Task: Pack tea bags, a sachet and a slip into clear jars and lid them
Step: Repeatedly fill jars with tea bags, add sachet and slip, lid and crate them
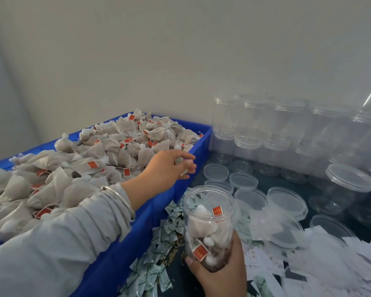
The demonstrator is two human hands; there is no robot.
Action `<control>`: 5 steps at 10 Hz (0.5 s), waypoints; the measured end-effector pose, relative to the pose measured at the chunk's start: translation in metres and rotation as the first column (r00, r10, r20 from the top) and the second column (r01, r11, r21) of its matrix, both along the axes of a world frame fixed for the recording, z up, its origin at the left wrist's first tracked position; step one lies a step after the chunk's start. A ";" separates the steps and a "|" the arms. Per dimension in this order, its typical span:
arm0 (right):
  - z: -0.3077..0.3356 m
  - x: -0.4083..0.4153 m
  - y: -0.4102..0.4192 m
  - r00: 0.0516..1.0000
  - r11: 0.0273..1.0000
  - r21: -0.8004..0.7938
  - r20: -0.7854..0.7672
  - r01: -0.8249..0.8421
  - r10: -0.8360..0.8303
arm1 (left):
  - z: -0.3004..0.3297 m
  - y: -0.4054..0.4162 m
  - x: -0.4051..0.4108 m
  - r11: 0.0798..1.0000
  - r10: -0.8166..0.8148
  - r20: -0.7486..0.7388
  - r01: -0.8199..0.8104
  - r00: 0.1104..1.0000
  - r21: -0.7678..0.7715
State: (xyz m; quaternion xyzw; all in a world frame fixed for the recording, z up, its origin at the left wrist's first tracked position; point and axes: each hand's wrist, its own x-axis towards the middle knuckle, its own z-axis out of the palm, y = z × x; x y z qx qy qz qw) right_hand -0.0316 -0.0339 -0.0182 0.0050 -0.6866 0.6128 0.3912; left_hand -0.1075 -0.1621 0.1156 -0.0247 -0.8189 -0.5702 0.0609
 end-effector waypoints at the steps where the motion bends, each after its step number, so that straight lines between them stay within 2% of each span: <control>1: -0.006 0.020 0.020 0.857 0.954 -0.093 0.421 -0.284 0.297 | 0.006 0.003 0.013 0.979 -0.205 -0.023 0.205 0.978 0.000; 2: -0.009 0.020 0.026 0.781 0.888 -0.005 0.474 -0.459 0.406 | 0.005 0.007 0.024 0.919 -0.392 0.065 0.389 0.917 0.061; 3: 0.002 0.021 0.028 0.787 0.878 -0.092 0.406 -0.471 0.465 | 0.003 0.008 0.033 0.870 -0.490 0.105 0.493 0.866 -0.007; 4: 0.008 0.027 0.028 0.852 0.895 -0.170 0.277 -0.412 0.444 | 0.002 0.015 0.041 0.722 -0.673 0.211 0.692 0.709 -0.023; 5: 0.017 0.029 0.032 0.875 0.921 -0.149 0.289 -0.360 0.388 | -0.001 0.026 0.047 0.702 -0.679 0.215 0.707 0.702 -0.088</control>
